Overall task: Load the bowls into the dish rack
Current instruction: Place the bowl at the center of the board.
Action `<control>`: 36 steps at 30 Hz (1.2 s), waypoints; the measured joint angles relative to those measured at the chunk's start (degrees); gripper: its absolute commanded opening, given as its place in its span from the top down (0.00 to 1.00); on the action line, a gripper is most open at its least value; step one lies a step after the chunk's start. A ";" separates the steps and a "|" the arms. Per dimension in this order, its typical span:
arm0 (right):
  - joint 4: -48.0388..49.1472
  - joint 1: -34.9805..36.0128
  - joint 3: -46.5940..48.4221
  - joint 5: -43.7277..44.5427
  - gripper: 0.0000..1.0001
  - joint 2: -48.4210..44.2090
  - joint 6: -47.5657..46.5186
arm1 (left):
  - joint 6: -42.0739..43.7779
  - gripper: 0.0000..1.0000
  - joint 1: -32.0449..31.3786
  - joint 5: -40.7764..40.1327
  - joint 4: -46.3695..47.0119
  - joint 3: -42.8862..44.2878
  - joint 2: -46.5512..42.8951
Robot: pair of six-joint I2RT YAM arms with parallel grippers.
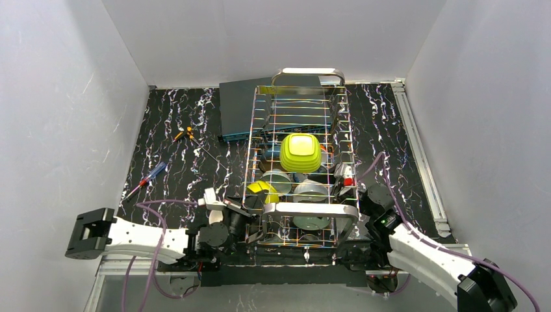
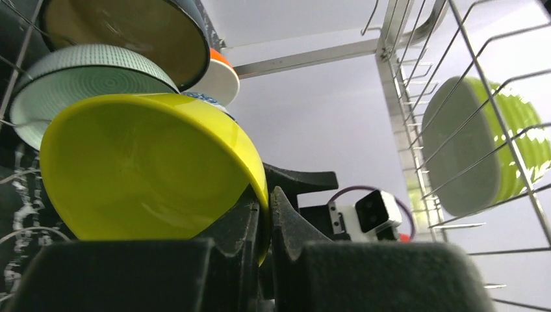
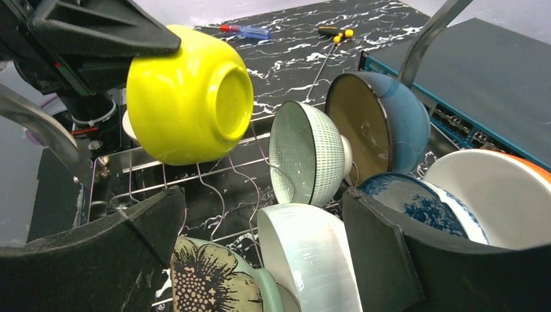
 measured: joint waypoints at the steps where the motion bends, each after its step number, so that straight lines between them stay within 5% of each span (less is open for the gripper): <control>1: 0.76 0.00 0.00 -0.39 0.02 1.07 -0.22 | 2.25 1.00 0.00 0.28 -1.99 0.17 -1.53; 15: 7.45 0.00 2.67 -5.31 0.01 8.44 -2.73 | 36.94 1.00 2.60 13.77 -12.44 4.04 -14.03; 27: 8.09 -0.02 3.06 -6.67 0.01 9.25 -1.97 | 51.04 1.00 9.79 33.48 -27.71 4.92 -26.18; 36: 4.57 -0.02 7.06 -3.02 0.01 13.46 5.49 | 73.42 1.00 9.86 40.02 -32.11 4.98 -24.57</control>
